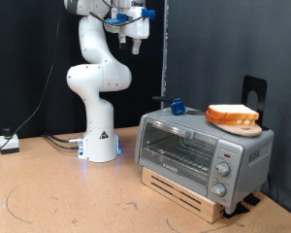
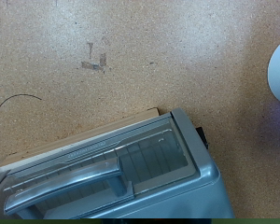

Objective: Make a piece of toast with the oven

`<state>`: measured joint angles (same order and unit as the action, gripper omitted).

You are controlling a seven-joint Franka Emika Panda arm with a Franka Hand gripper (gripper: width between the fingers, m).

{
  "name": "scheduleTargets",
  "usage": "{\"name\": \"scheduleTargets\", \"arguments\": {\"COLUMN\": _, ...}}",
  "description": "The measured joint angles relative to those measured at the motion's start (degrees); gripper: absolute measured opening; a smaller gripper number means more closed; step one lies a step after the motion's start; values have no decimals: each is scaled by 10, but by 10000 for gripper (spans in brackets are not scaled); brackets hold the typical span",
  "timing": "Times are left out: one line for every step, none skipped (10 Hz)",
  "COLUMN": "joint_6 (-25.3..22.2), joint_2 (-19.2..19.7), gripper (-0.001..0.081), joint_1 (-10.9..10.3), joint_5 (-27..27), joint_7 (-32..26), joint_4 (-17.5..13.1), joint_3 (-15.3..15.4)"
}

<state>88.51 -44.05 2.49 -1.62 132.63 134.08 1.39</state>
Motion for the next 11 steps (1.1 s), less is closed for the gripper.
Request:
{"name": "scheduleTargets", "arguments": {"joint_6": 0, "joint_2": 0, "gripper": 809, "joint_1": 0, "joint_5": 0, "joint_7": -20, "joint_4": 0, "joint_3": 0}}
{"name": "scheduleTargets", "arguments": {"joint_6": 11, "joint_2": -1, "gripper": 809, "joint_1": -6, "joint_5": 5, "joint_7": -77, "joint_4": 1, "joint_3": 1}}
{"name": "scheduleTargets", "arguments": {"joint_6": 20, "joint_2": -3, "gripper": 809, "joint_1": -17, "joint_5": 13, "joint_7": -138, "joint_4": 3, "joint_3": 1}}
{"name": "scheduleTargets", "arguments": {"joint_6": 22, "joint_2": -3, "gripper": 809, "joint_1": -29, "joint_5": 22, "joint_7": -198, "joint_4": 3, "joint_3": 1}}
{"name": "scheduleTargets", "arguments": {"joint_6": 32, "joint_2": 0, "gripper": 809, "joint_1": -40, "joint_5": 30, "joint_7": -258, "joint_4": 3, "joint_3": 0}}
{"name": "scheduleTargets", "arguments": {"joint_6": 41, "joint_2": 6, "gripper": 809, "joint_1": -48, "joint_5": 37, "joint_7": -308, "joint_4": 3, "joint_3": 0}}
{"name": "scheduleTargets", "arguments": {"joint_6": 41, "joint_2": 5, "gripper": 809, "joint_1": -46, "joint_5": 34, "joint_7": -293, "joint_4": 3, "joint_3": 0}}
{"name": "scheduleTargets", "arguments": {"joint_6": 42, "joint_2": 3, "gripper": 809, "joint_1": -51, "joint_5": 23, "joint_7": -328, "joint_4": 3, "joint_3": -4}}
{"name": "scheduleTargets", "arguments": {"joint_6": 42, "joint_2": -2, "gripper": 809, "joint_1": -66, "joint_5": 9, "joint_7": -389, "joint_4": 3, "joint_3": -13}}
{"name": "scheduleTargets", "arguments": {"joint_6": 44, "joint_2": -9, "gripper": 809, "joint_1": -83, "joint_5": 2, "joint_7": -451, "joint_4": 3, "joint_3": -24}}
{"name": "scheduleTargets", "arguments": {"joint_6": 47, "joint_2": -12, "gripper": 809, "joint_1": -99, "joint_5": 1, "joint_7": -515, "joint_4": 3, "joint_3": -33}}
